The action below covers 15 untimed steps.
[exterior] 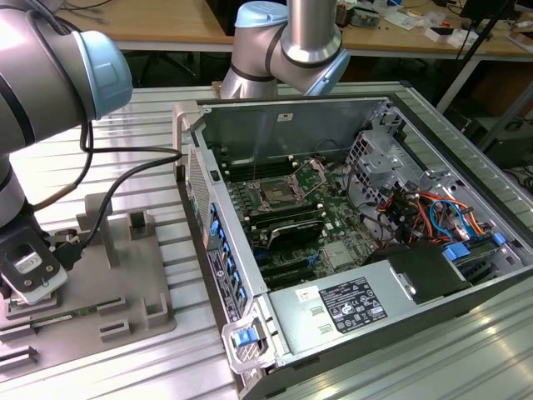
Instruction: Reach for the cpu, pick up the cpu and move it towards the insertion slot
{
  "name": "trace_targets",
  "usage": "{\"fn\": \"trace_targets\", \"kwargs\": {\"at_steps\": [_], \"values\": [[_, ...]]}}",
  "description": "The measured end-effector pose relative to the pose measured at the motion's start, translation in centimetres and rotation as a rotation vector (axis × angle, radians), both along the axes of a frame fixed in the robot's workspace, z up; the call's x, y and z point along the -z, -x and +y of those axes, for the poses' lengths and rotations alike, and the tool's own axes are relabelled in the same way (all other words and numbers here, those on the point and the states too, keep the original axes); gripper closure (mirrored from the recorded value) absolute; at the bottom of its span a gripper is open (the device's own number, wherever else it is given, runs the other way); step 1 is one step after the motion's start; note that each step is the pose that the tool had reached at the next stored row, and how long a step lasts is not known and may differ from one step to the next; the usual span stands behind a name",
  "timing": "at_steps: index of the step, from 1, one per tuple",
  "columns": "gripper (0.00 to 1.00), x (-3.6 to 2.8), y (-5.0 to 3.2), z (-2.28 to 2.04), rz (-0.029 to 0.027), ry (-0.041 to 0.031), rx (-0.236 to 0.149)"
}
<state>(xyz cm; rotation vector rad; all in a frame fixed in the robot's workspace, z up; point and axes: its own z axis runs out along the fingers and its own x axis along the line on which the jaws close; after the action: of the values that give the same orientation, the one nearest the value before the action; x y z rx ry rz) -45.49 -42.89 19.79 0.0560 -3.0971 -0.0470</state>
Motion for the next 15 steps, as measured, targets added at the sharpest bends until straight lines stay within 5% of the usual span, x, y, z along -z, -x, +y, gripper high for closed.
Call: {"fn": "trace_targets", "kwargs": {"at_steps": [15], "values": [[0.45,-0.87,0.0,0.0,0.0001,0.0001,0.0]]}}
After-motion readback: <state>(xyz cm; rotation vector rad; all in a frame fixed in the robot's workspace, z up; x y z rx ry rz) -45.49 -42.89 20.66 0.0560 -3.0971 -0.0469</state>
